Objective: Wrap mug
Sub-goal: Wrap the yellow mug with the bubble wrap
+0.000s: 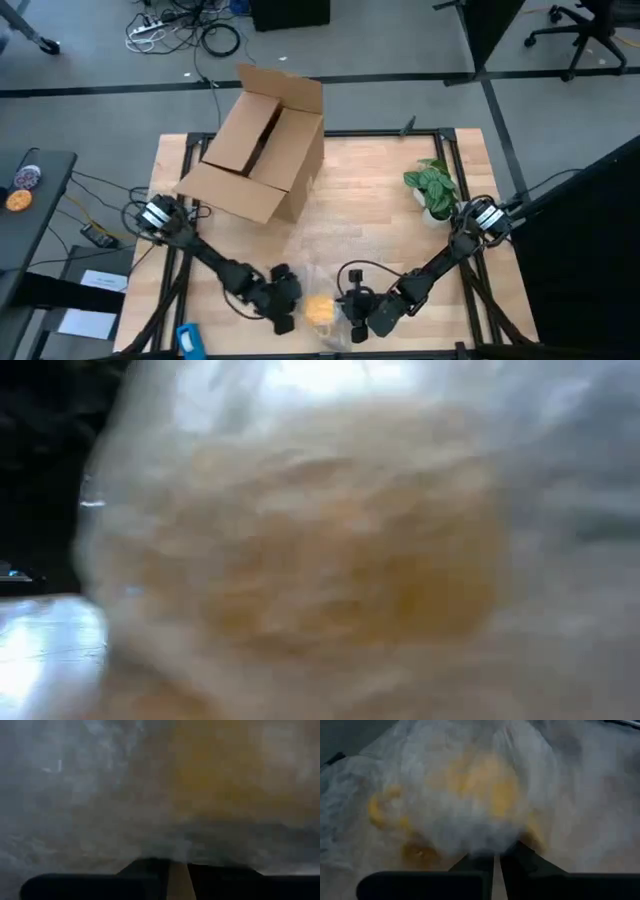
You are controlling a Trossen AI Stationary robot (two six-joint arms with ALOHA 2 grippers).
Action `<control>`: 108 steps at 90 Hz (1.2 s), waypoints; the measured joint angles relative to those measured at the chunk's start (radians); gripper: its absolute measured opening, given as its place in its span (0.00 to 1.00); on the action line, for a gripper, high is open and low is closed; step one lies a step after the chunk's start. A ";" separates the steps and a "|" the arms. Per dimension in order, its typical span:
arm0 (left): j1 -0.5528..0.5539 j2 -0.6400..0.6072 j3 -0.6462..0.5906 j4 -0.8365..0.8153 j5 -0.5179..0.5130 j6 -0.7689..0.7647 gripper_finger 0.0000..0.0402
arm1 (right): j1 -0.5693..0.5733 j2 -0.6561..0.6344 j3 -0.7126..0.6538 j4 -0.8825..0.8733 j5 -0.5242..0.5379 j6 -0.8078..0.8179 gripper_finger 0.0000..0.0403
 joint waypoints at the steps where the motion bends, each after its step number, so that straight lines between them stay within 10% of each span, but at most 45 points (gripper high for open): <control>1: 0.009 0.001 0.000 0.010 0.007 0.009 0.12 | 0.000 0.000 0.000 0.000 0.000 -0.004 0.00; 43: 0.304 0.006 0.000 0.149 0.030 0.227 0.12 | -0.072 -0.192 0.000 -0.527 0.124 0.042 0.00; 108: 0.325 0.053 0.000 0.114 0.022 0.257 0.12 | -0.200 -0.093 -0.026 -0.354 0.015 -0.017 0.00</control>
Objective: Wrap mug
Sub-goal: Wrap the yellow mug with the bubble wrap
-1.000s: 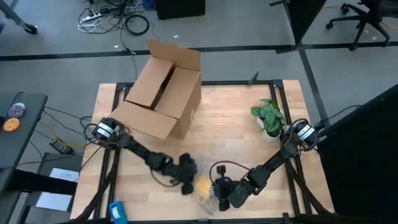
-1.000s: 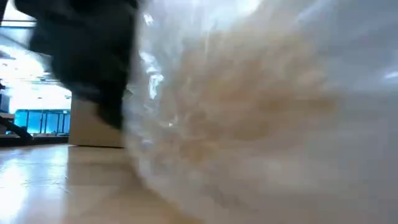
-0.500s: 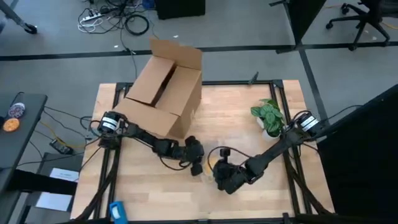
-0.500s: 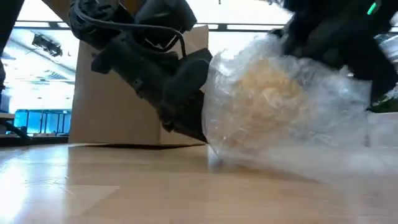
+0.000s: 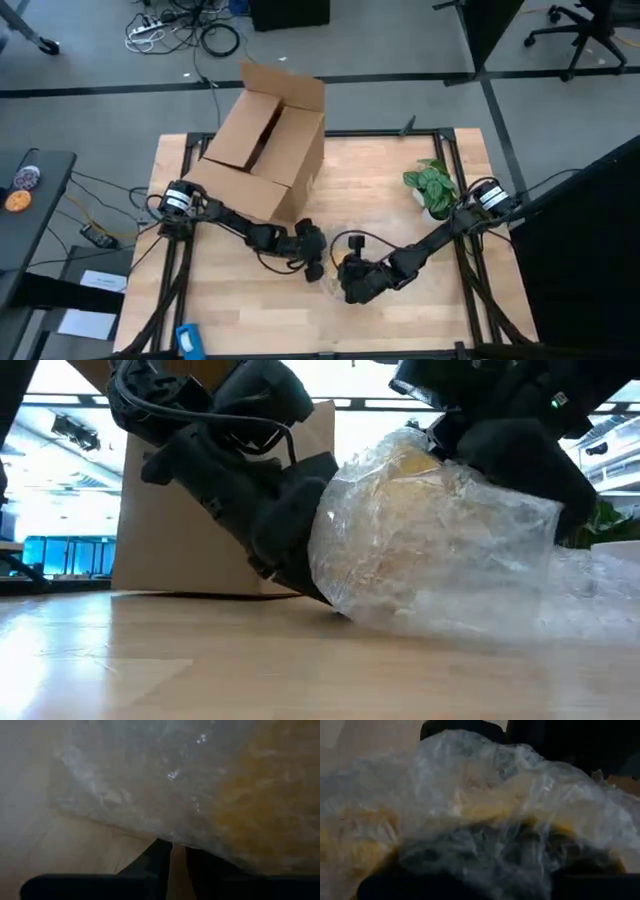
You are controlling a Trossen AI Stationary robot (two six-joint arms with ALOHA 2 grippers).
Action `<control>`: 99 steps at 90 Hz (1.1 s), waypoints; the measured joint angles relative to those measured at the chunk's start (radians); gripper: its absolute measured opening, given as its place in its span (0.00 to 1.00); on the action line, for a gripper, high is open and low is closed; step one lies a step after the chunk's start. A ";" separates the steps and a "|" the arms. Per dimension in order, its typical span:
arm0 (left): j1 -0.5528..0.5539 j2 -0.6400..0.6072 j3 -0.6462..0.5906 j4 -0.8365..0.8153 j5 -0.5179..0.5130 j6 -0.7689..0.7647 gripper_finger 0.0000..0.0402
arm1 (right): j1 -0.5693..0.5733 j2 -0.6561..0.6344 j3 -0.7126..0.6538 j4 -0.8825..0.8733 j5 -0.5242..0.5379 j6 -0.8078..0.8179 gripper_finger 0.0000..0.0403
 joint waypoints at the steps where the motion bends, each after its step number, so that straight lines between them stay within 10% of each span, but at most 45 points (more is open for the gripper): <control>1: 0.000 0.000 0.000 0.000 0.000 0.000 0.12 | 0.002 -0.002 0.000 -0.002 -0.005 0.005 0.00; 43: -0.001 0.002 0.007 0.002 0.009 0.025 0.12 | 0.087 -0.080 -0.002 -0.195 -0.058 0.219 0.30; 99: 0.001 0.003 0.004 0.012 0.014 0.018 0.12 | 0.254 -0.129 -0.003 -0.408 -0.096 0.481 0.39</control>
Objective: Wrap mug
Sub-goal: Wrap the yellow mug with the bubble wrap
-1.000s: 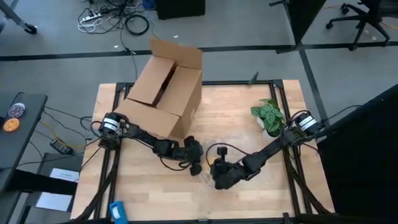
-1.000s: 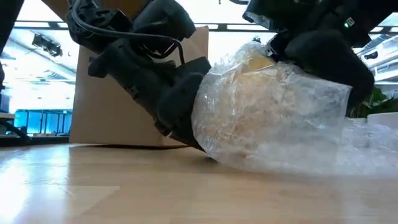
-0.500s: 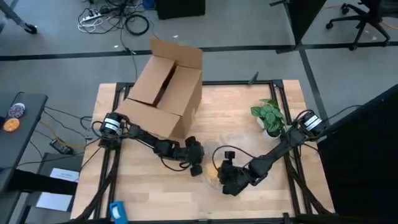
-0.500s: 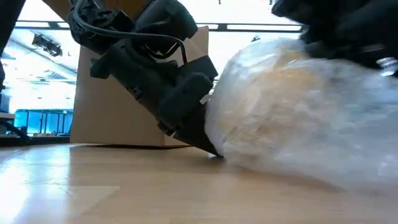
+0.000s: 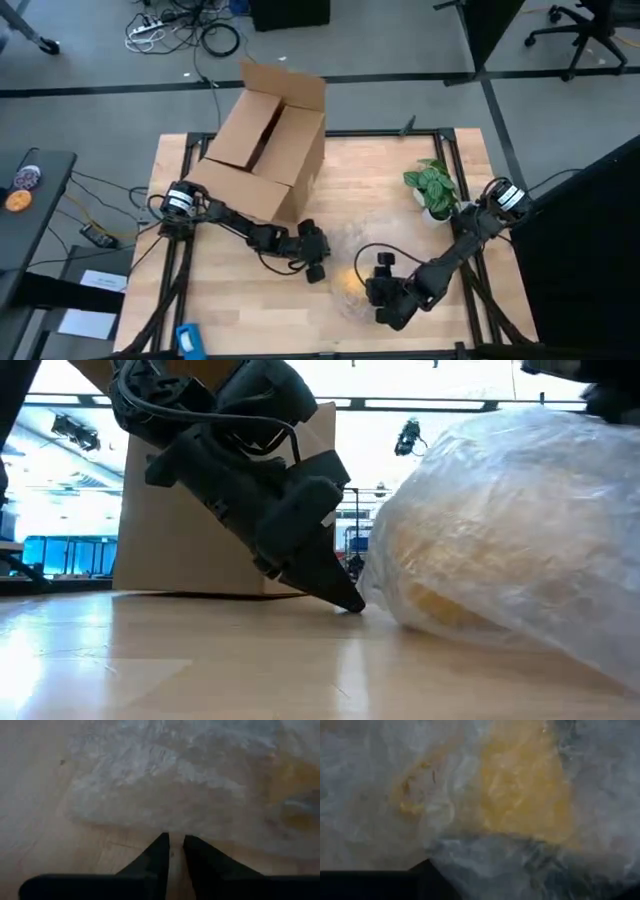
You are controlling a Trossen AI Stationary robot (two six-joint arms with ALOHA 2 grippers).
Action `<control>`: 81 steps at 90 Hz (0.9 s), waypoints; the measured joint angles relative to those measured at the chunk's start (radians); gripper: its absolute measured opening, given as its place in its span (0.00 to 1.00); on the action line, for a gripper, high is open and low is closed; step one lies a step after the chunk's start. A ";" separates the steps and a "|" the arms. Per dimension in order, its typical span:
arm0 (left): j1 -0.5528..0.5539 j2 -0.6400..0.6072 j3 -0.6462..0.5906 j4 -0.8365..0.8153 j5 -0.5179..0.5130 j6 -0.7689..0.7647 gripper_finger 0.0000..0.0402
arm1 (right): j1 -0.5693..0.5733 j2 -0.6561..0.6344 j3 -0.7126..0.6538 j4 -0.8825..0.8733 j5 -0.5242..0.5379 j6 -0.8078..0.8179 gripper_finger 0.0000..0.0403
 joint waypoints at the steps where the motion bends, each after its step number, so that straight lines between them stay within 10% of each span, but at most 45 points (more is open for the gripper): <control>1: 0.000 0.000 0.000 0.000 0.000 -0.001 0.12 | 0.003 0.000 0.000 0.000 -0.002 0.005 0.39; 39: 0.000 0.000 0.000 0.000 0.000 -0.046 0.12 | 0.103 -0.007 0.000 -0.008 -0.094 0.152 0.45; 60: -0.002 0.000 -0.001 0.005 0.000 -0.052 0.12 | 0.108 0.001 0.001 0.045 0.169 0.118 0.43; 81: -0.002 0.002 -0.002 0.017 0.007 -0.050 0.12 | 0.060 0.111 0.001 0.175 0.178 0.027 0.43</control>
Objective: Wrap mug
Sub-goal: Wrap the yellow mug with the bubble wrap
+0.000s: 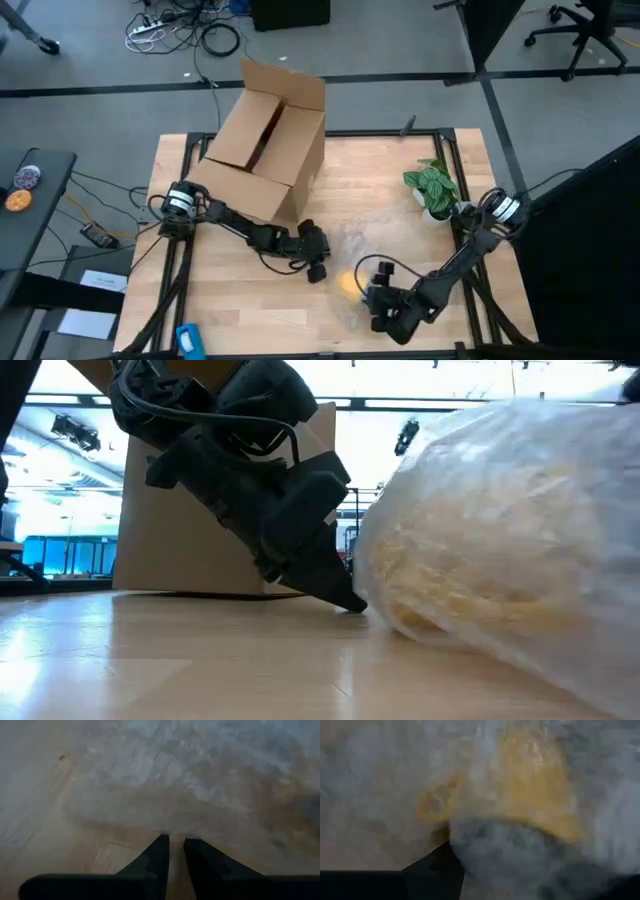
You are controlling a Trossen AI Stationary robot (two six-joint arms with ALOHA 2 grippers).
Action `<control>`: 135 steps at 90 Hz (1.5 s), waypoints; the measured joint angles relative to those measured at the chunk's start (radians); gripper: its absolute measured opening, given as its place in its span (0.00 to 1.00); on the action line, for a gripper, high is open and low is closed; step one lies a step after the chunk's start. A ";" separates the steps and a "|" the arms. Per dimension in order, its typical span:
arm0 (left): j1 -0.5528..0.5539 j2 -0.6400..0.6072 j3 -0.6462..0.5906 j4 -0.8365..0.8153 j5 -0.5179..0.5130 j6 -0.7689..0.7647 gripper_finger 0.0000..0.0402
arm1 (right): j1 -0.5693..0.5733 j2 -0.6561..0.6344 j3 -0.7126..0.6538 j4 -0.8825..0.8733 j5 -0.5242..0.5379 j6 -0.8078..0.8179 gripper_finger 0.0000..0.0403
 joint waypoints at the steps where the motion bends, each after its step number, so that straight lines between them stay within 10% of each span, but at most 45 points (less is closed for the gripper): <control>1: 0.000 0.000 0.000 0.000 0.000 0.000 0.12 | 0.000 0.002 0.000 0.001 -0.002 -0.003 0.43; 81: 0.000 0.000 0.000 0.006 0.008 -0.011 0.12 | 0.099 -0.164 0.000 -0.183 -0.226 0.162 0.61; 135: 0.000 0.000 0.001 0.005 0.013 -0.020 0.12 | 0.176 -0.309 0.000 -0.150 -0.027 0.151 0.45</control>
